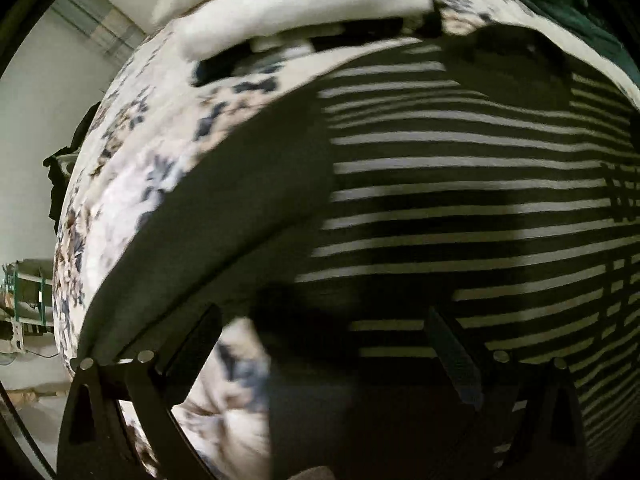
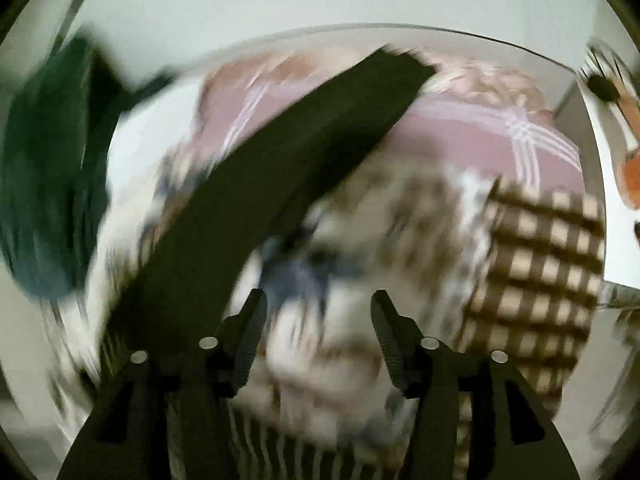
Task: Fold small clothes
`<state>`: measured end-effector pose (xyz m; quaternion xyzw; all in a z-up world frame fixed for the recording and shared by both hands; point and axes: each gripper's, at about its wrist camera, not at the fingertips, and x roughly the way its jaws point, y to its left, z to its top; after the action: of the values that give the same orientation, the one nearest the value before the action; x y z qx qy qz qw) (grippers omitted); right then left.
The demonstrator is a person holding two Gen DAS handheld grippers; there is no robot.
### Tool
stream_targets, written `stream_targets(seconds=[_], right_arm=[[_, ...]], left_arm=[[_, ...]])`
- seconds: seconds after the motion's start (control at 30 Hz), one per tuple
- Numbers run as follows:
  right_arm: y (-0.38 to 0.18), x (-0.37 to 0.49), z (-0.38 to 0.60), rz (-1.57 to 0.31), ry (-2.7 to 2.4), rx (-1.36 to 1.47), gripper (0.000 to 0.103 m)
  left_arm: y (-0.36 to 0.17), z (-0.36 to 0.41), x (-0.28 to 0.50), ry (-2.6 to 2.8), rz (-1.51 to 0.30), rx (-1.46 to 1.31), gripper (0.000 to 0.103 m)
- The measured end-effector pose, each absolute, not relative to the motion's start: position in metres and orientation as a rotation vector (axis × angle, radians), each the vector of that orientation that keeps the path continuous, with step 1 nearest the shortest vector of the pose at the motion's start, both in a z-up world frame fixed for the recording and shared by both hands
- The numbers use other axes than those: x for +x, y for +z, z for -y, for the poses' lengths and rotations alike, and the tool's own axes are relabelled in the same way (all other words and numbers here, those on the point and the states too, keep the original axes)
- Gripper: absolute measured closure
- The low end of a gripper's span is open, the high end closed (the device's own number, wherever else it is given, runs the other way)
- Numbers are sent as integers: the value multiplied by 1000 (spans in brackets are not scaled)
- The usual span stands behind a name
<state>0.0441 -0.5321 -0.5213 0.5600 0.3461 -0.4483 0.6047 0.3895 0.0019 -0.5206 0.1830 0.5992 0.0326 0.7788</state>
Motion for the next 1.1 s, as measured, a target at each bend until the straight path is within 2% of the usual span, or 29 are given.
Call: stream_targets(seconds=[0.1,0.13,0.33,0.47,0.57,0.6,0.63,0.67,0.7,0.9,1.1], right_arm=[[-534,13,591,-706,-1134,1370,42],[-539,7,608,-695,-1158,1377,40],[-581,-13,696,-678,-1221,1434,39],[-612,-13,724,-668,-1212,1489,38],[-610,-8,730,-596,-1227,1451,38],[-610,-4,731,-578,-1219,1437,46],[-610,-1,733,-579,-1218,1425,69],[-611,0,735,-589,-1221,1412,83],[-612,3,737,-596,-1216,1416,93],[-578,16,737,-572,-1197,1354,94],[-487,78,694,-579,-994,1171,94]], left_arm=[[-535,30,391,71,-1318,410,0],[-538,37,390,70,-1323,410,0],[-567,81,394,77,-1352,436,0],[-576,82,402,113,-1350,411,0],[-579,78,406,130,-1356,379,0],[-580,76,406,131,-1353,371,0],[-581,75,406,130,-1350,367,0],[-581,73,406,127,-1347,361,0],[-581,71,406,124,-1346,353,0],[-588,48,411,76,-1360,212,0],[-589,28,414,24,-1369,158,0]])
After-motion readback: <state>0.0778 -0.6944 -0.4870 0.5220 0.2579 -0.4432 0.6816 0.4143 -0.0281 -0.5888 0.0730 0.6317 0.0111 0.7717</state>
